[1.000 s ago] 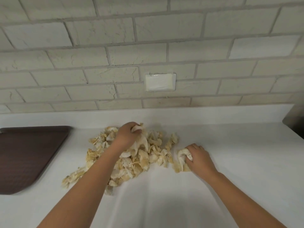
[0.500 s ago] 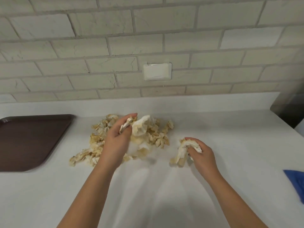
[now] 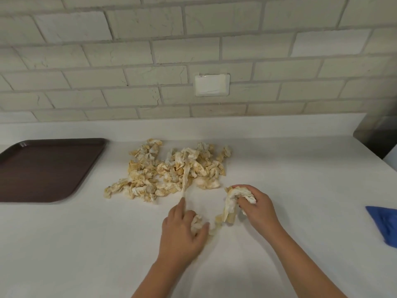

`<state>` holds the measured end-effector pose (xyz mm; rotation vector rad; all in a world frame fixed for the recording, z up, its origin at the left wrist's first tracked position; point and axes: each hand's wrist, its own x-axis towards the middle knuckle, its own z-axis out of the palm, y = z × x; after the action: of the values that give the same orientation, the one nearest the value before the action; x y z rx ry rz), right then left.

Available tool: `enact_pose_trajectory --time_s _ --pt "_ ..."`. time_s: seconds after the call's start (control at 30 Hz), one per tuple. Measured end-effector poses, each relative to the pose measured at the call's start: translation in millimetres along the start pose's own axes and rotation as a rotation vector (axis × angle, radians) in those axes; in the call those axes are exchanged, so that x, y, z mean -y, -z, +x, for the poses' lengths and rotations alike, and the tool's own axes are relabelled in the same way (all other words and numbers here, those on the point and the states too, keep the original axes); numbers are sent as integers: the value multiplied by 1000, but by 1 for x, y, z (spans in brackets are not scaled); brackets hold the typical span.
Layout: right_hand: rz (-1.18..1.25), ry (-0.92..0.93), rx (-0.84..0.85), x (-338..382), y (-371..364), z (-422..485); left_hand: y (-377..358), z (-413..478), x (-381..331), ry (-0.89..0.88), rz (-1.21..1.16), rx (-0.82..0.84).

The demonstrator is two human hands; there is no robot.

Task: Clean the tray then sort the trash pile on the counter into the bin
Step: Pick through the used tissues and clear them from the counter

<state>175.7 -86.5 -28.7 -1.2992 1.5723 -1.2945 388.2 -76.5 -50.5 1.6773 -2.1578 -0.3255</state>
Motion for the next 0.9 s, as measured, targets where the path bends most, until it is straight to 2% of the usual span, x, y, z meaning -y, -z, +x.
enact_pose_trajectory --time_s 0.07,0.13,0.2,0.27,0.37,0.43,0.5,0.57,0.63,0.7,0.8,0.9 --pt "-18 8 27 4 -2 -4 -4 4 0 -58 70 -10" --pt "-22 7 39 7 -4 -7 -9 6 3 -65 0 -79" --pt "-23 7 42 7 -4 -9 -5 -1 0 17 -168 -126" --pt "-26 10 52 7 -4 -13 -5 -7 -4 175 -268 -85" --pt "-19 6 57 9 -3 -17 -4 -10 -7 220 24 -6" --pt "-20 2 56 11 -3 -19 -1 -9 -9 196 84 -19" --pt "-20 -2 54 9 -4 -22 -11 -15 1 54 16 -100" --pt "-24 -5 50 7 -3 -23 -21 -21 10 -206 -52 -152" --pt "-28 -14 36 6 -1 -24 -17 -21 13 -396 -131 -74" --pt "-28 -27 23 5 2 -25 -14 -18 14 -449 -209 -20" --pt "-37 -38 17 5 4 -26 -6 -21 5 -315 -430 -37" --pt "-59 -41 18 7 5 -28 1 -24 -10 -59 -564 -96"
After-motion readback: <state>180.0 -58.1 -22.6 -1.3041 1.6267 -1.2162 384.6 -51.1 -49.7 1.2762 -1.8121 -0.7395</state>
